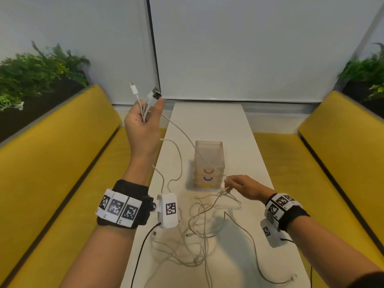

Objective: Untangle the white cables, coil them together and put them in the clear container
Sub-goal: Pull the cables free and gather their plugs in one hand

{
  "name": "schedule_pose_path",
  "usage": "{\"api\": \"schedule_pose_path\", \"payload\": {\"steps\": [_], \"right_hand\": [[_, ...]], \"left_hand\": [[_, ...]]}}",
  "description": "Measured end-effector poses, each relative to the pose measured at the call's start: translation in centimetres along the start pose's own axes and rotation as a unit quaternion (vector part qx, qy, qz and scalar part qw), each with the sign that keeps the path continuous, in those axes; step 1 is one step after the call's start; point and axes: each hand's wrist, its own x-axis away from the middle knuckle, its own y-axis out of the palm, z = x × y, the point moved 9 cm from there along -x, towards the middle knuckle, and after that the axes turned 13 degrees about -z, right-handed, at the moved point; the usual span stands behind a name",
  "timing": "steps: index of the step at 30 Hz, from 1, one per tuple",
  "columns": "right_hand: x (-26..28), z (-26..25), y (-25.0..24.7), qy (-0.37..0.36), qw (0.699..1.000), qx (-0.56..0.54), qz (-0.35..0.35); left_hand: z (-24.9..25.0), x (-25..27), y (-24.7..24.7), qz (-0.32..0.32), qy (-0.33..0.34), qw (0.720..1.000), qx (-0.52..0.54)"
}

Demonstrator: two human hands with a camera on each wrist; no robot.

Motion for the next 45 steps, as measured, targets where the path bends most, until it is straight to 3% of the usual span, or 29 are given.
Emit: {"api": "schedule_pose_path", "payload": {"steps": [3,5,8,10,14,17,20,26,34,41,45], "right_hand": [[0.1,-0.9,-0.4,-0.008,1.000,0.018,-0.011],[0.3,-2.7,-1.1,-0.025,0.999,0.026,-0.010],[0.5,-5.8,-2.2,-0.078,0.997,-0.005,0.003],[0.6,-7.3,-2.8,-0.105,0.994,-0.031,0.011],[1.4,-8.5,-3.5,-0.133,0.988,-0.078,0.014],[2.0,-8.4,-3.0,-0.142,0.985,-0.102,-0.007],[1.9,-7.9,-2.4,-0.133,0.984,-0.114,-0.023],[1.6,-8.0,-3.1,-0.121,0.992,-0.039,-0.020],[0.9,-7.3,-3.2,-0.099,0.994,0.048,-0.015],[0.9,-6.2,-3.3,-0.095,0.994,0.061,-0.010],[0.7,-5.9,-3.9,-0.059,0.996,0.060,-0.014]], "left_hand": [[-1.3,0.4,1.6,-0.055,-0.028,0.985,-0.160],[-2.0,1.4,4.3,-0.145,-0.014,0.964,-0.222],[-4.8,5.6,10.9,-0.378,-0.045,0.880,-0.285],[-7.6,8.4,13.4,-0.467,-0.096,0.829,-0.293],[-11.0,9.8,13.6,-0.497,-0.139,0.802,-0.301],[-10.9,9.2,13.1,-0.514,-0.125,0.787,-0.317],[-10.2,7.7,12.2,-0.494,-0.109,0.802,-0.319],[-8.8,6.5,11.2,-0.435,-0.076,0.856,-0.268],[-4.9,4.9,10.5,-0.369,-0.053,0.918,-0.136],[-0.9,2.3,7.2,-0.222,-0.030,0.974,0.040],[-3.0,2.0,5.8,-0.128,-0.071,0.989,-0.034]]}}
